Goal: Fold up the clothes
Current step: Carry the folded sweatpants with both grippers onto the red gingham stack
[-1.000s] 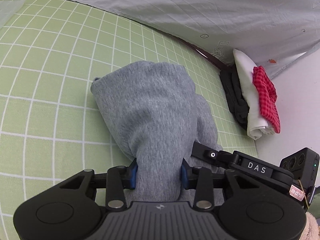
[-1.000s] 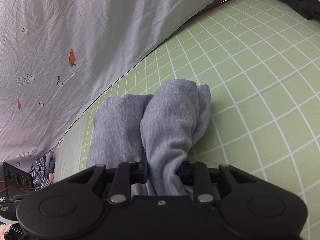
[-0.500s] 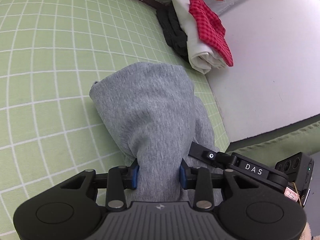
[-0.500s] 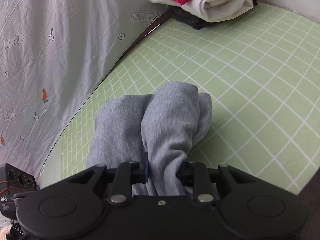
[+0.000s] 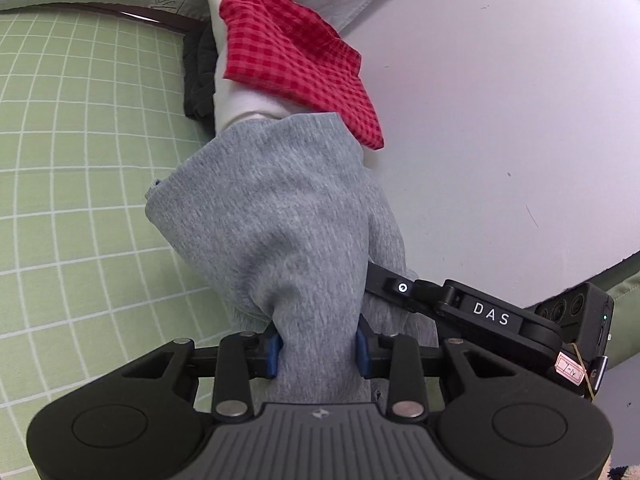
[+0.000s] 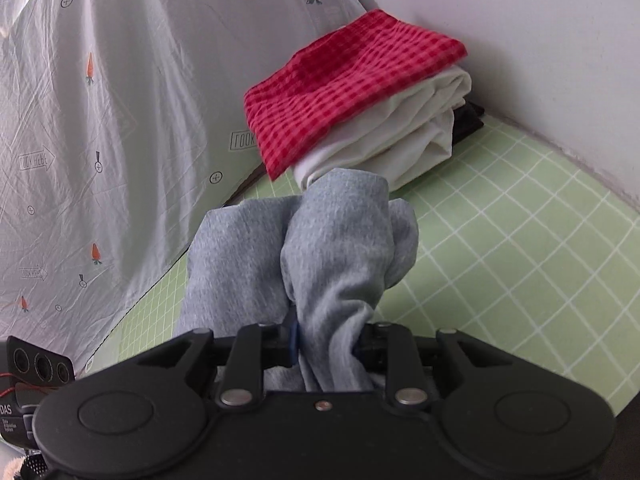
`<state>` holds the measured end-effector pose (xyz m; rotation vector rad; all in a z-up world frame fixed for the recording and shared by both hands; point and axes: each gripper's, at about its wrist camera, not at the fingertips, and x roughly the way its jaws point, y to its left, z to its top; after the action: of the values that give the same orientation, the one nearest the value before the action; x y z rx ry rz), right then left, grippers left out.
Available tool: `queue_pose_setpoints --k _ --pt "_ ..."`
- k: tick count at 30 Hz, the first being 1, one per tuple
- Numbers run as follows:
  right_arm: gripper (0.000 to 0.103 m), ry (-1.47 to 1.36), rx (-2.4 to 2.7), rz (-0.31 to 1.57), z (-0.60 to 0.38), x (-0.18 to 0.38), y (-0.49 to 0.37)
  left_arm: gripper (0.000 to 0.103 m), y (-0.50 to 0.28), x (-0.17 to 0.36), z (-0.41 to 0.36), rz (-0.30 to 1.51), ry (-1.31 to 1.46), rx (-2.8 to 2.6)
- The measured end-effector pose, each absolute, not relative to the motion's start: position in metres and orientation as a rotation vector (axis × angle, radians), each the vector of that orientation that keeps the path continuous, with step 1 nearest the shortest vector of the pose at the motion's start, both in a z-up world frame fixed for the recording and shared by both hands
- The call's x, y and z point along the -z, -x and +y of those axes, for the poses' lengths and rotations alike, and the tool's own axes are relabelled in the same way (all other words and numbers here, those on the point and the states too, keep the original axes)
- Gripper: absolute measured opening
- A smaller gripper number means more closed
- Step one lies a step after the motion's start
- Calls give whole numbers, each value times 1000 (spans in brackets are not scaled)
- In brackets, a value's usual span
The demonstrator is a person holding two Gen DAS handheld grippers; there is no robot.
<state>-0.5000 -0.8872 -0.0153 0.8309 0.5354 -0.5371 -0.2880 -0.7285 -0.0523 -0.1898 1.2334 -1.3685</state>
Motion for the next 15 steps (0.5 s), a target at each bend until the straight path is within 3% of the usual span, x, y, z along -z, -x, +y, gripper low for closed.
queue_pose_setpoints --k 9,15 --pt "25 -792 473 404 -1019 -56 496 35 266 -10 -853 1132 309 1429" --pt "24 -670 392 319 -1097 -93 431 36 191 -42 -904 1014 397 1412"
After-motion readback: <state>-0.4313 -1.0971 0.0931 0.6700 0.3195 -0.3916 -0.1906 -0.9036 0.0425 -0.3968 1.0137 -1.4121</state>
